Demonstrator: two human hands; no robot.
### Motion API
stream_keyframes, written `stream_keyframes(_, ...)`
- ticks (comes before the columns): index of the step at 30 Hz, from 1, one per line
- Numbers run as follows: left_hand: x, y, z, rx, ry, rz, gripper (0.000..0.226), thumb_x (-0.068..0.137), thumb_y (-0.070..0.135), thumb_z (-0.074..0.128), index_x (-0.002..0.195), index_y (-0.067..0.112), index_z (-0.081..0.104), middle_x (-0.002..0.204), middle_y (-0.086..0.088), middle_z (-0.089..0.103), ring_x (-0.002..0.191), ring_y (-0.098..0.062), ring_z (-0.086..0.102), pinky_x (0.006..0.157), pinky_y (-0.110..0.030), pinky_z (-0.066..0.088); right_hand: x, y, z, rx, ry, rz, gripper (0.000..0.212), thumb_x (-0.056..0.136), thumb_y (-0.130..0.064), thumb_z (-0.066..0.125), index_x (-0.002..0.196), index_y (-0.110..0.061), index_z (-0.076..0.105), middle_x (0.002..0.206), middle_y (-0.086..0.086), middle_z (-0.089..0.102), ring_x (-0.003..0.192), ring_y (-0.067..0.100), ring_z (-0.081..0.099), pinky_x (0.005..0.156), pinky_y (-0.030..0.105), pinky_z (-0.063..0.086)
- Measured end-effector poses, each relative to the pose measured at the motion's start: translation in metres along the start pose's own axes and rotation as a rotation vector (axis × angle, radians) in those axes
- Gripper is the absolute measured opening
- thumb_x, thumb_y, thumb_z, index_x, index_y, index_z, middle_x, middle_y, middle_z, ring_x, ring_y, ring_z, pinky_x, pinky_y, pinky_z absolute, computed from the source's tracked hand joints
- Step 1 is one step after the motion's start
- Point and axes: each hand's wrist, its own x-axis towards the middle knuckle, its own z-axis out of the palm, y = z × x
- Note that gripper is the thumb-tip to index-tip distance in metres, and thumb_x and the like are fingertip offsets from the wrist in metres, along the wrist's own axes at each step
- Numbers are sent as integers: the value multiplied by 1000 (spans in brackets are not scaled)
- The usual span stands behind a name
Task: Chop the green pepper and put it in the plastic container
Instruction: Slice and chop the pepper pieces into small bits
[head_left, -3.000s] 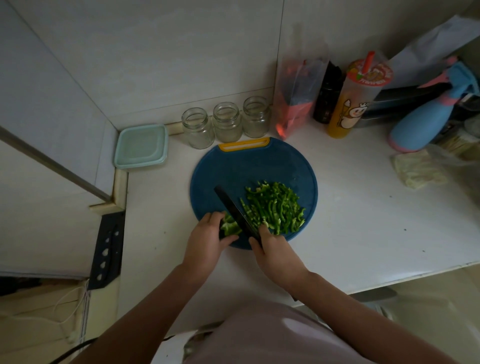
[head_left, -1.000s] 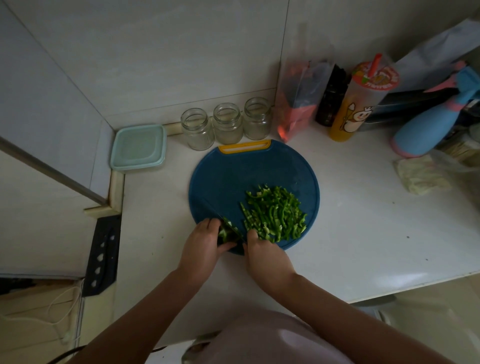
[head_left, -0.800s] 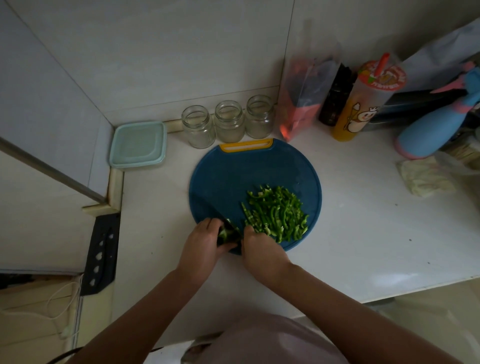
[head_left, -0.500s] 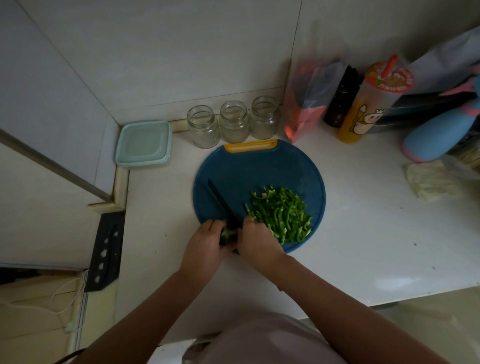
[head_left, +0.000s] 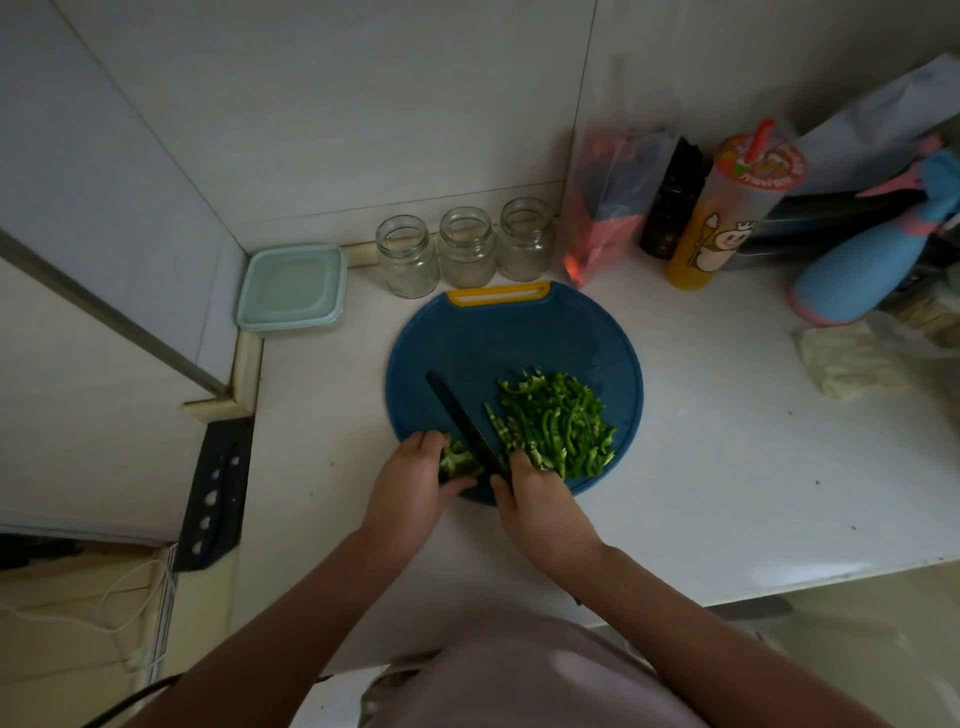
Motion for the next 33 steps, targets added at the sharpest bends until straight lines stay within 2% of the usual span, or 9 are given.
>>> stream_keyframes(3,0,0,0,35,12,4,48,63,24,84,97,-2,63,88,-16,64,78,-31,62,62,-28,41,1,-1,3,1,-15,1,23,100,-24,40,102,-2,45,91,21,62,83,36,60,63,36,43)
stream_keyframes(8,1,2,-2,46,0,15,46,65,25,83,98,-1,63,88,-16,64,79,-31,61,63,-31,43,2,0,4,5,-28,13,23,101,-24,40,102,-2,45,90,20,62,81,34,60,60,32,38)
stream_keyframes(16,4,-1,-3,140,-44,117,48,46,22,92,76,3,61,65,-10,60,55,-25,59,46,-24,40,7,3,5,-16,-62,-15,23,101,-24,40,103,-2,46,93,18,61,83,32,59,62,31,37)
stream_keyframes(21,5,-4,-2,124,-45,108,51,43,24,93,75,3,60,64,-9,60,54,-24,59,45,-25,42,10,4,4,-44,-72,-53,20,101,-23,40,100,-4,46,80,8,49,69,21,48,61,31,34)
stream_keyframes(25,6,-6,-1,106,-58,103,51,43,24,93,77,2,62,66,-10,62,57,-25,61,47,-26,45,15,2,3,-49,-106,-49,21,101,-21,40,101,-1,48,70,0,44,69,20,48,60,32,36)
stream_keyframes(29,8,-8,-1,81,-70,89,52,44,22,93,80,0,63,70,-12,63,60,-28,62,50,-27,46,31,-8,2,-100,-170,-18,23,101,-18,38,105,3,50,90,21,61,70,26,54,58,30,35)
stream_keyframes(33,7,-7,-2,116,-67,103,49,42,17,93,78,2,64,67,-10,62,55,-25,62,46,-24,44,43,-22,7,-109,-174,30,19,97,-13,39,106,2,47,98,24,63,83,36,63,60,33,40)
